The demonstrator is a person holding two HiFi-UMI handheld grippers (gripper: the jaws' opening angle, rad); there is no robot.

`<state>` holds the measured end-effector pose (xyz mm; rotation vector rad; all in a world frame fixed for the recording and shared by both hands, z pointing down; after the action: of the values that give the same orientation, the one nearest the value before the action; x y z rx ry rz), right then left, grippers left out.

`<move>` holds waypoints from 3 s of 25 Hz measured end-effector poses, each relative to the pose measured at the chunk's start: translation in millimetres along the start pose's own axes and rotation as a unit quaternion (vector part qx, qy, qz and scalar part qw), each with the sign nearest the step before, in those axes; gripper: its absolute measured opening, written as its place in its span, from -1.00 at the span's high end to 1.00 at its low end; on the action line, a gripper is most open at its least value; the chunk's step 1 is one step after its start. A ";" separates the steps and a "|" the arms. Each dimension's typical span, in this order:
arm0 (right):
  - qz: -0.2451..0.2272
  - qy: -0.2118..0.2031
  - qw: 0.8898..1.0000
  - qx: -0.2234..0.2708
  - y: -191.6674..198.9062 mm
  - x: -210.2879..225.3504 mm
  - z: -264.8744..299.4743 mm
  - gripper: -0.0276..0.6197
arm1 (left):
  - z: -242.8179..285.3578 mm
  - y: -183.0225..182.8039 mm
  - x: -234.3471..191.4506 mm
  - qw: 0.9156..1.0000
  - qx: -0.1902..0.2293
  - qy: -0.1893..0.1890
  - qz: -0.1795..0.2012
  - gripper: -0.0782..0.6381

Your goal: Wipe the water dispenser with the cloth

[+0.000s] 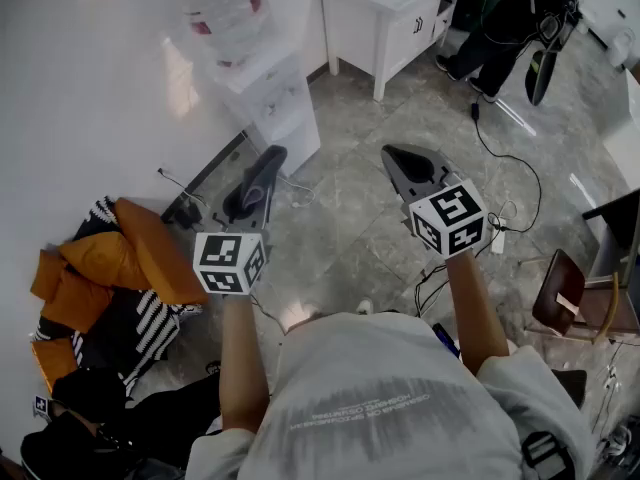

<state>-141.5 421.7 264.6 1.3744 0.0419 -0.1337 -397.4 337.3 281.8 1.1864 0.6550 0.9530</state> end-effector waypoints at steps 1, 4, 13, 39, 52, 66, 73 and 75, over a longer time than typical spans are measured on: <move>-0.001 0.000 1.000 0.000 1.0 4.1 1.5 0.87 | 3.9 0.2 0.5 1.000 0.001 -0.001 -0.002 0.59; -0.010 -0.001 1.000 0.003 1.5 16.6 6.0 0.87 | 15.2 0.3 2.3 1.000 0.001 -0.006 -0.005 0.59; -0.017 0.007 1.000 0.015 3.7 46.1 21.5 0.87 | 43.3 2.9 -2.7 1.000 -0.006 -0.012 -0.011 0.59; -0.017 0.025 0.999 -0.042 -28.1 110.1 332.2 0.87 | 277.8 4.2 -298.5 0.998 -0.043 -0.005 -0.040 0.58; 0.003 0.001 0.997 -0.075 -10.1 122.4 397.8 0.87 | 314.0 84.2 -388.2 0.976 -0.166 -0.134 -0.037 0.58; 0.000 -0.101 0.989 -0.110 25.7 199.5 496.6 0.87 | 428.6 137.7 -414.5 0.944 -0.274 -0.183 -0.021 0.57; 0.017 -0.148 0.979 -0.141 53.7 242.0 543.9 0.87 | 462.2 128.8 -398.1 0.950 -0.245 -0.184 -0.053 0.55; 0.024 -0.160 0.977 -0.143 59.2 247.7 554.7 0.87 | 477.3 122.4 -396.2 0.954 -0.242 -0.162 -0.065 0.55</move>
<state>84.4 -127.8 404.1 1.0530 -0.2326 -0.2959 -215.0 -223.9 508.7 0.8209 0.2106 0.7282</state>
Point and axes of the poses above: the fingertips, and each gripper's own axes: z forward along the fingers, x to its right, y out of its underside, the point moved 6 cm from there along -z, backward along the fingers, and after that the axes turned 12 degrees about y, right-handed, at the moved point
